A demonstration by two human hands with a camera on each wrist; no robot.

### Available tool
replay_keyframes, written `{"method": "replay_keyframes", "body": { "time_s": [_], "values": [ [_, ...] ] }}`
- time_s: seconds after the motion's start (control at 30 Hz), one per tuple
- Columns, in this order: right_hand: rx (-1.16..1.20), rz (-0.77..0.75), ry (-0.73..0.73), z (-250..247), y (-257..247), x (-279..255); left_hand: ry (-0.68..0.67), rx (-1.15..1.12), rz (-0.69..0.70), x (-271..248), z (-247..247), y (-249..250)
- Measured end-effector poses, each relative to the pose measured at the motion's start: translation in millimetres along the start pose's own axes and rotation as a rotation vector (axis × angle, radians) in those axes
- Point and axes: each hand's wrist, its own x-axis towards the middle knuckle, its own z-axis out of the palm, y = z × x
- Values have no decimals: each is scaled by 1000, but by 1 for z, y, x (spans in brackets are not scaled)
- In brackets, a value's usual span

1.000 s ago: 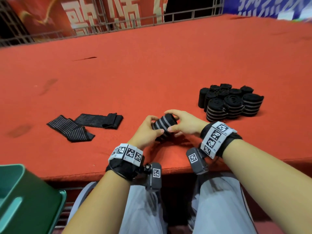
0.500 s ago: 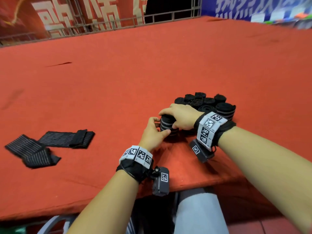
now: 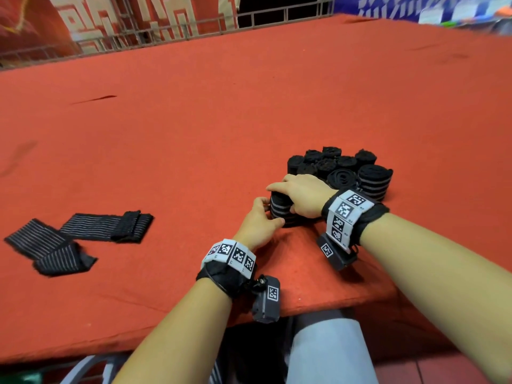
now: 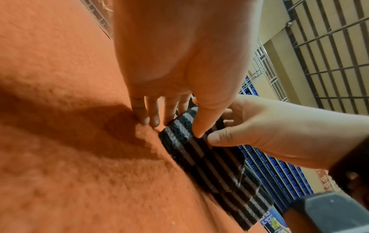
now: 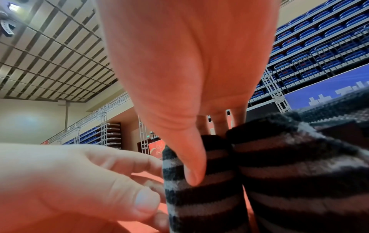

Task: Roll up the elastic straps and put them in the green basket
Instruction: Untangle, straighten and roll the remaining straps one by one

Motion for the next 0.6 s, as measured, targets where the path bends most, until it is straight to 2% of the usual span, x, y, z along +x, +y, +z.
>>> {"method": "replay_keyframes", "body": {
  "time_s": [0.13, 0.27, 0.4, 0.6],
  "values": [
    [31, 35, 1, -4, -5, -2, 116, 39, 12, -4, -5, 8],
    [88, 60, 72, -17, -25, 3, 137, 48, 30, -15, -27, 14],
    [137, 45, 107, -32, -58, 20, 173, 85, 58, -31, -66, 13],
    [224, -15, 48, -35, -130, 68, 283, 168, 28, -53, -142, -9]
  ]
}}
